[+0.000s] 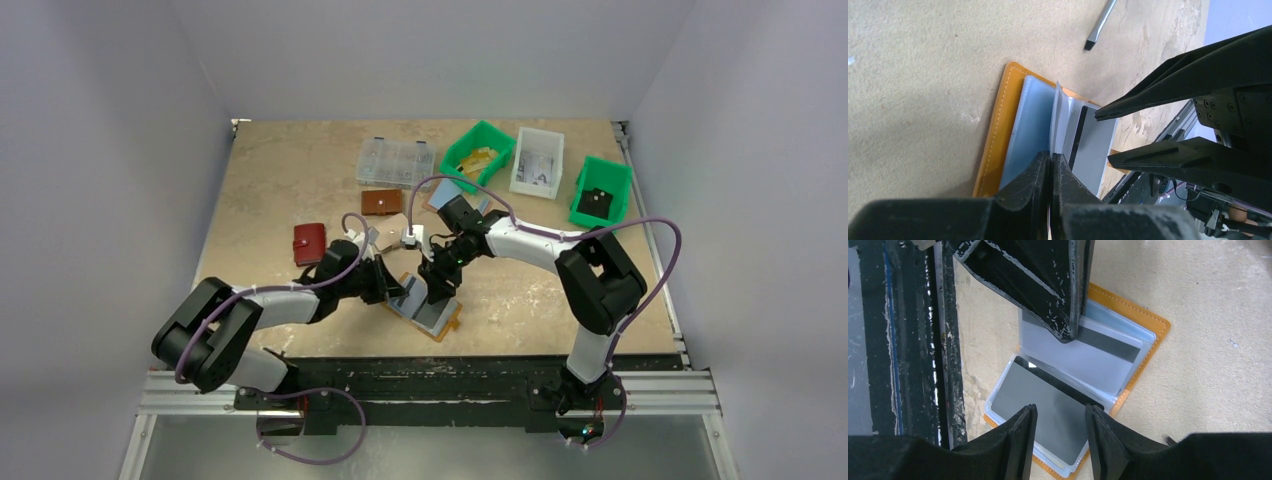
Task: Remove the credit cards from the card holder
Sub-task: Remove the credit card from the card holder, then place the credit card in the storage box.
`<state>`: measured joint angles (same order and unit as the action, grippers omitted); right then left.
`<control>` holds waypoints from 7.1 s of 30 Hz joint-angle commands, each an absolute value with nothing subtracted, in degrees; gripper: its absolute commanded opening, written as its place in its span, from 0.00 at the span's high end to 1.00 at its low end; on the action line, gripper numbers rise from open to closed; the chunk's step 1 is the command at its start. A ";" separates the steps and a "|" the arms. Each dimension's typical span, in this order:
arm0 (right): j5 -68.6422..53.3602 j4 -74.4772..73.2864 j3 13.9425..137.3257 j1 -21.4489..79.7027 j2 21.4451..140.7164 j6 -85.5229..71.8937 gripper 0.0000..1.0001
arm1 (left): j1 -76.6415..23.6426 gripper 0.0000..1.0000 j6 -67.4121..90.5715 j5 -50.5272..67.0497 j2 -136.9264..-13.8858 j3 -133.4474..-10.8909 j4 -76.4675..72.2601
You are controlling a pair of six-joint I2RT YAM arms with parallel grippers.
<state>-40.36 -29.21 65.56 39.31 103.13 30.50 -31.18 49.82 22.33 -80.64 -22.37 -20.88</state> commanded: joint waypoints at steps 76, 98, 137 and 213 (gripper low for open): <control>-75.50 3.09 58.10 29.19 106.91 -16.61 0.59 | -42.11 1.00 71.43 6.56 -85.12 -3.38 -88.65; -78.02 1.20 58.97 29.18 107.49 -14.09 0.80 | -42.01 1.00 74.09 0.18 -83.76 -0.08 -85.06; -77.61 -10.21 62.45 28.52 111.10 -3.76 1.00 | -33.83 1.00 75.71 12.45 -79.86 3.63 -86.54; -38.39 -41.77 82.13 17.90 88.95 37.93 1.00 | -29.00 0.59 62.69 16.57 -79.78 4.56 -70.23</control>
